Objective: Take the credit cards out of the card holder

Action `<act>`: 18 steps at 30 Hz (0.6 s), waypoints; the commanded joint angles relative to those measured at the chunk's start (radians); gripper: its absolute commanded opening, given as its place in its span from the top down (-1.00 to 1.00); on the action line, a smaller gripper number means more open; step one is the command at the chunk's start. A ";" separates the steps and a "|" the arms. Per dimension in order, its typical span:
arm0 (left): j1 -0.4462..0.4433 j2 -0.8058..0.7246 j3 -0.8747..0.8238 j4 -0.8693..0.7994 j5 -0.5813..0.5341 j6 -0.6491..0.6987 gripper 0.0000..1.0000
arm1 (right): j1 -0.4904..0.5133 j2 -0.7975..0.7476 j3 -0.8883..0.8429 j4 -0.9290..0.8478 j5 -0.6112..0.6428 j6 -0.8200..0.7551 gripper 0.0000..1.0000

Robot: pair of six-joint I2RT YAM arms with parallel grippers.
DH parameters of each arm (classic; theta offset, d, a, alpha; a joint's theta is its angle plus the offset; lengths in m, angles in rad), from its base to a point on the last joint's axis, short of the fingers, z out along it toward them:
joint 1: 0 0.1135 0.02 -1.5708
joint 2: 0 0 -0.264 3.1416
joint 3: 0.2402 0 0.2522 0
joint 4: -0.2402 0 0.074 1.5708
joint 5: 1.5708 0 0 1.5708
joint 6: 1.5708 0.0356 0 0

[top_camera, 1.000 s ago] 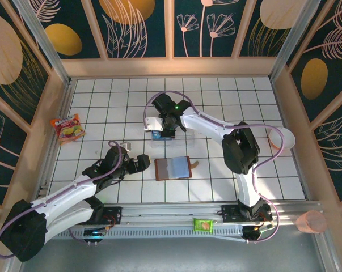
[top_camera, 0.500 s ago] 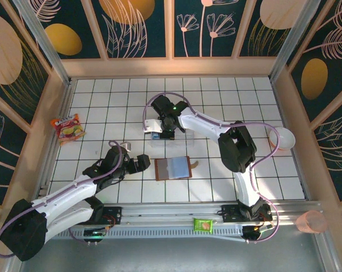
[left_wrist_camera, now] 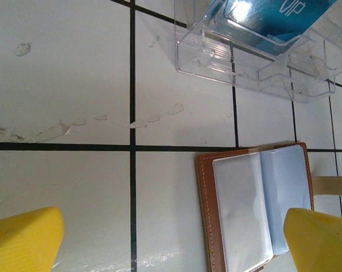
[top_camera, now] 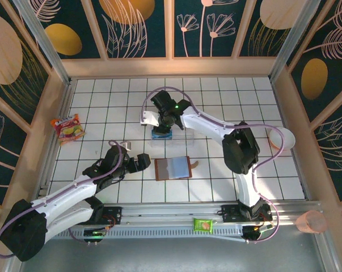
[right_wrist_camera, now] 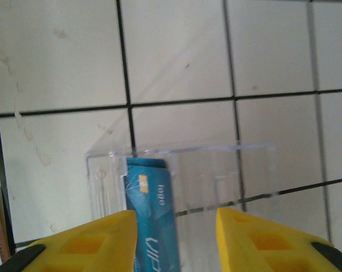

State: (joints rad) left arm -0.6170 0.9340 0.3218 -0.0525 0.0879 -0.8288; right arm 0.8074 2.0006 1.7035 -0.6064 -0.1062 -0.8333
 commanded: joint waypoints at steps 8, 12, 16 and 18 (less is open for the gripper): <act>0.007 -0.024 0.030 0.052 -0.073 0.008 -0.98 | -0.007 -0.293 -0.255 0.425 -0.056 0.396 0.14; 0.008 -0.029 0.075 0.049 -0.154 0.039 -0.98 | -0.007 -0.409 -0.405 0.606 -0.004 0.634 0.13; 0.007 -0.021 0.137 0.046 -0.263 0.077 -0.98 | -0.007 -0.587 -0.612 0.774 0.032 0.844 0.08; 0.008 -0.002 0.168 0.044 -0.336 0.083 -0.97 | -0.007 -0.662 -0.701 0.822 0.035 0.915 0.05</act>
State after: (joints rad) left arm -0.6167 0.9222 0.4362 -0.0261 -0.1192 -0.7845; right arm 0.8055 1.4330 1.0866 0.0448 -0.0963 -0.1242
